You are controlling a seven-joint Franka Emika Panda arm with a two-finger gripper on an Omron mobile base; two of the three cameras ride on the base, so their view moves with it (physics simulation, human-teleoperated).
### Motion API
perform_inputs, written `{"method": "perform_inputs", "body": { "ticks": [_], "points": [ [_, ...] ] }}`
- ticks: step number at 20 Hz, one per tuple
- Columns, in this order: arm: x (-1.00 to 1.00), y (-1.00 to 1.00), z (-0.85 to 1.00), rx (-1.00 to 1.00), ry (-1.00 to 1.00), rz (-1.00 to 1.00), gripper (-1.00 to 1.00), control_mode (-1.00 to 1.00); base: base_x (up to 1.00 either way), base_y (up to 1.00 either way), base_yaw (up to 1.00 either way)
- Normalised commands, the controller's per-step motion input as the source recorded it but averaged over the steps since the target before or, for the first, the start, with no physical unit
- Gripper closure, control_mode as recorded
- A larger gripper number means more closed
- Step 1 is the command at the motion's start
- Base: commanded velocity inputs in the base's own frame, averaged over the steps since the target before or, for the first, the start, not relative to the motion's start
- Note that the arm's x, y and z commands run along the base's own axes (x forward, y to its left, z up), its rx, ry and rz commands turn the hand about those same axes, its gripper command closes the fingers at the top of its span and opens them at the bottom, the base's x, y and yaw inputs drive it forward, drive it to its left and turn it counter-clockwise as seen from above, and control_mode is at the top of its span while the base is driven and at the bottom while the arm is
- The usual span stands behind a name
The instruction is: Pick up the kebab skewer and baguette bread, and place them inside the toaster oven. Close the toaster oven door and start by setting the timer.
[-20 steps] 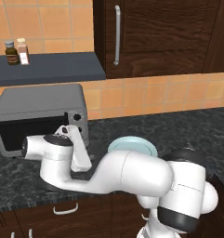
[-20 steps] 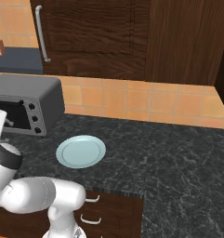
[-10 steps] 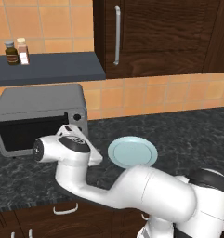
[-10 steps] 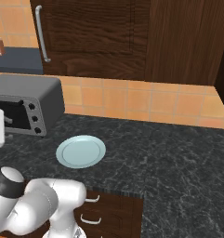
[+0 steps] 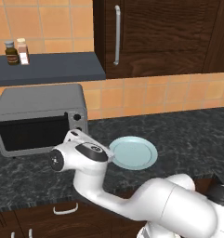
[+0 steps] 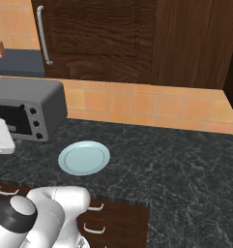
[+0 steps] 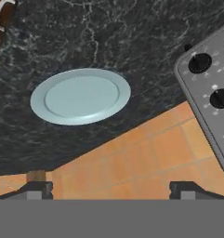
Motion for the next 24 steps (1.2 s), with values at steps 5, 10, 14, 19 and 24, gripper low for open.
{"method": "perform_inputs", "body": {
  "ticks": [5,10,14,19,24],
  "points": [
    [0.23,0.02,0.00,-0.08,-0.02,0.21,-1.00,-1.00,0.00,0.00,0.00],
    [0.43,0.06,0.00,0.00,-0.06,0.07,-1.00,-1.00,0.00,0.00,0.00],
    [0.07,0.14,-0.06,-0.01,-0.05,0.00,-1.00,-1.00,0.00,0.00,0.00],
    [0.07,0.13,0.00,0.00,-0.05,0.00,-1.00,-1.00,0.00,0.00,0.00],
    [0.25,-0.02,-0.04,-0.01,-0.01,0.02,-1.00,-1.00,0.00,0.00,0.00]
  ]
}}
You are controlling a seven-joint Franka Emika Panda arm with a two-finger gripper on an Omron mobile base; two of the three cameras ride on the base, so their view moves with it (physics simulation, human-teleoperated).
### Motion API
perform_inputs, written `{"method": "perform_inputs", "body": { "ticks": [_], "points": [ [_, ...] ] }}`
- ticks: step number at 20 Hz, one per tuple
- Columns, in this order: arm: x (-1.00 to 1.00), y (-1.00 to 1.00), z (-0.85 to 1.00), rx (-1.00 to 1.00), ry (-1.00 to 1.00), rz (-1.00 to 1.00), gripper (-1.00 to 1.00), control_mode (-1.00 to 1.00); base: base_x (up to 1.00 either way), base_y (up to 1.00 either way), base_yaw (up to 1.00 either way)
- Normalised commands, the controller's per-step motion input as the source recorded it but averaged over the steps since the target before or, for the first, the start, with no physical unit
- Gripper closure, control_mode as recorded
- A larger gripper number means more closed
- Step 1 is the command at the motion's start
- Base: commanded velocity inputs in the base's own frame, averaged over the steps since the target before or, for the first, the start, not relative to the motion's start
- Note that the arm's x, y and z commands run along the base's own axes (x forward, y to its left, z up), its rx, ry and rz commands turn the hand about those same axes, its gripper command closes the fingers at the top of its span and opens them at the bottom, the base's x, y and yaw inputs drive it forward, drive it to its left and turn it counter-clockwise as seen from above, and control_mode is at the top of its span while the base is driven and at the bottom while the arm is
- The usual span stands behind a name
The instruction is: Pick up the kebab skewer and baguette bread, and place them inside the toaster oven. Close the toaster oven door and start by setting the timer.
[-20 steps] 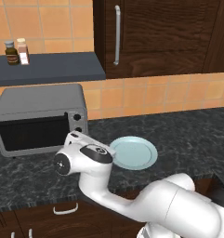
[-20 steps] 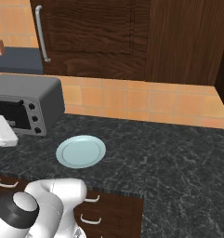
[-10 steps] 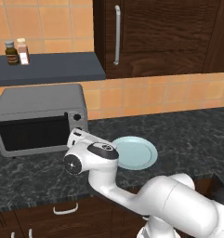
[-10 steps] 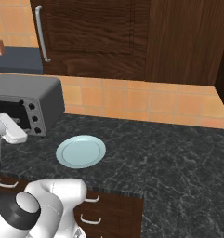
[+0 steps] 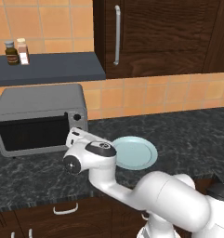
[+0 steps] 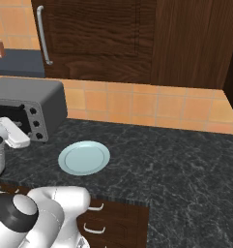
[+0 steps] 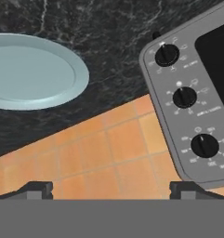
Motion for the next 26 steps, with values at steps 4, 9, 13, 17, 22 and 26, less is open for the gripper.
{"method": "perform_inputs", "body": {
  "ticks": [4,9,13,17,22,26],
  "points": [
    [0.23,0.05,-0.10,-0.04,-0.03,0.09,-1.00,-1.00,0.00,0.00,0.00],
    [0.12,0.00,-0.02,-0.04,-0.05,0.19,-1.00,-1.00,0.00,0.00,0.00],
    [0.12,0.00,-0.07,-0.05,-0.02,0.19,-1.00,-1.00,0.00,0.00,0.00],
    [0.14,0.00,-0.17,-0.05,0.00,0.08,-1.00,-1.00,0.00,0.00,0.00],
    [0.04,0.07,-0.07,-0.03,-0.01,0.01,-1.00,-1.00,0.00,0.00,0.00],
    [0.06,0.25,-0.01,-0.02,-0.09,0.00,-1.00,-1.00,0.00,0.00,0.00]
  ]
}}
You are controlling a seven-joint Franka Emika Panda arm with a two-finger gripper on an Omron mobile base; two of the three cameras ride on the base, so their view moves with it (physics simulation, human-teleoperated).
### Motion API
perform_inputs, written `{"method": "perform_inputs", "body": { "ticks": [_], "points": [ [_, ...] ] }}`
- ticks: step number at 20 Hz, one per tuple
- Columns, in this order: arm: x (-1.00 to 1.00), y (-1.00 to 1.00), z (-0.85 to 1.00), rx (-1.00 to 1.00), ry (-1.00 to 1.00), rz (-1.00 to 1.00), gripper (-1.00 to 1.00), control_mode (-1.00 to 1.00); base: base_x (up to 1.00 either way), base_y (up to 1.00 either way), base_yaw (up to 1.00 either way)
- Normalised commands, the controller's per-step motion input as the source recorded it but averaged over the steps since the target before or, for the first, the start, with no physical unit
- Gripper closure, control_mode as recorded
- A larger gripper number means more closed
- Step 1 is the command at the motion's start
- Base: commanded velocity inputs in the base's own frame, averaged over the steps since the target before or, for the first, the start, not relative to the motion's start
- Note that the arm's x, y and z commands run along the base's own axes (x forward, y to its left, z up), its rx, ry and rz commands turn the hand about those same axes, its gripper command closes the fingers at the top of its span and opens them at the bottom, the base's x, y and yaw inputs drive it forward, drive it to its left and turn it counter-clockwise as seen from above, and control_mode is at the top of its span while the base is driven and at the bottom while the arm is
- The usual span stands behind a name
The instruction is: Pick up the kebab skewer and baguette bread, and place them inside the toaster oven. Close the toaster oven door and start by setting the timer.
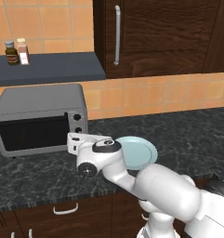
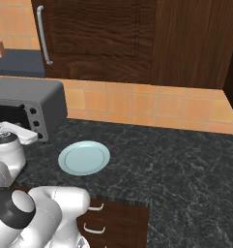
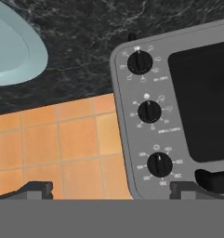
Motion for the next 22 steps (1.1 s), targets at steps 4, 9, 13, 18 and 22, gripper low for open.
{"method": "perform_inputs", "body": {
  "ticks": [4,9,13,18,22],
  "points": [
    [0.17,0.21,0.00,-0.03,-0.11,0.00,-1.00,-1.00,0.00,0.00,0.00],
    [0.04,0.00,-0.15,-0.04,-0.09,0.00,-1.00,-1.00,0.00,0.00,0.00],
    [0.17,0.00,-0.13,-0.02,-0.06,0.00,-1.00,-1.00,0.00,0.00,0.00],
    [0.29,-0.02,-0.09,0.00,-0.01,0.00,-1.00,-1.00,0.00,0.00,0.00],
    [0.29,0.00,-0.18,-0.01,-0.02,0.00,-1.00,-1.00,0.00,0.00,0.00]
  ]
}}
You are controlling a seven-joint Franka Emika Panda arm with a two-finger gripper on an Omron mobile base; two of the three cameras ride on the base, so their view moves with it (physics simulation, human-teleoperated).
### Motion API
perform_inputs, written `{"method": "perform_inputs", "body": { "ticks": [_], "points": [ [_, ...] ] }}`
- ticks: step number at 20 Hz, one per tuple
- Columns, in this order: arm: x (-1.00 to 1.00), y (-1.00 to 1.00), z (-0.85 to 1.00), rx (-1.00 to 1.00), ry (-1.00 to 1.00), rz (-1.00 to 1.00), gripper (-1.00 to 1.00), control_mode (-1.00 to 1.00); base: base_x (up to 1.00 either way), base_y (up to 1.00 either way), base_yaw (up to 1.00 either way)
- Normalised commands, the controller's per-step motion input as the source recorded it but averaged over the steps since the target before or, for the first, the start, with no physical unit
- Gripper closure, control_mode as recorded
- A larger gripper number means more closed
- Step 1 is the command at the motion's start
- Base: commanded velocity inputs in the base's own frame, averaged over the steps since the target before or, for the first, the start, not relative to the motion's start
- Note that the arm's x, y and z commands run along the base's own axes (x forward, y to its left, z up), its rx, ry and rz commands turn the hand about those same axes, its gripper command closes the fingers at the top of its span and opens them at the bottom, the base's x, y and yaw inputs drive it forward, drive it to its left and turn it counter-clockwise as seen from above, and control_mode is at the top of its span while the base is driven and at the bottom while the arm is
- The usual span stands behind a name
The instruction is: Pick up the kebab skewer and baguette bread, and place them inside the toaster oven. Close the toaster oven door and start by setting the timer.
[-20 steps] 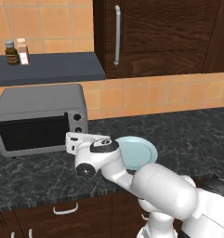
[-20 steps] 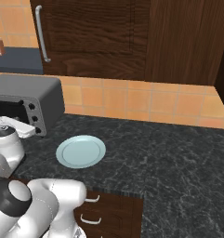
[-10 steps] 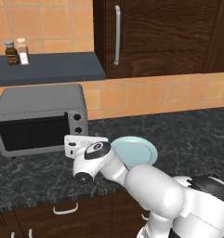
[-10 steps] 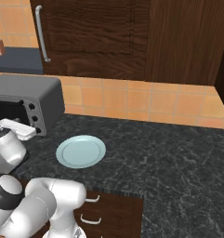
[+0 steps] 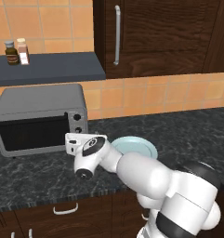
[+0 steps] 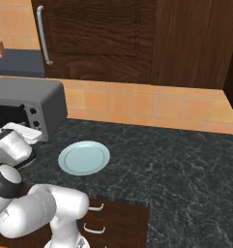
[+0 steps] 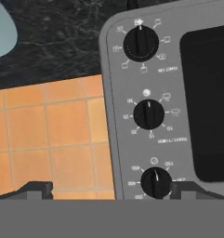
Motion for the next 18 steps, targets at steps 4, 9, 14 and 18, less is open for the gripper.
{"method": "perform_inputs", "body": {
  "ticks": [4,9,14,18],
  "points": [
    [0.24,0.00,-0.08,-0.01,-0.07,0.00,-1.00,-1.00,0.00,0.00,0.00],
    [0.08,0.00,-0.10,-0.01,-0.08,0.00,-1.00,-1.00,0.00,0.00,0.00],
    [0.01,0.17,-0.10,0.00,-0.04,0.00,-1.00,-1.00,0.00,0.00,0.00],
    [0.09,0.33,0.00,0.00,0.00,0.00,-1.00,-1.00,0.00,0.00,0.00]
  ]
}}
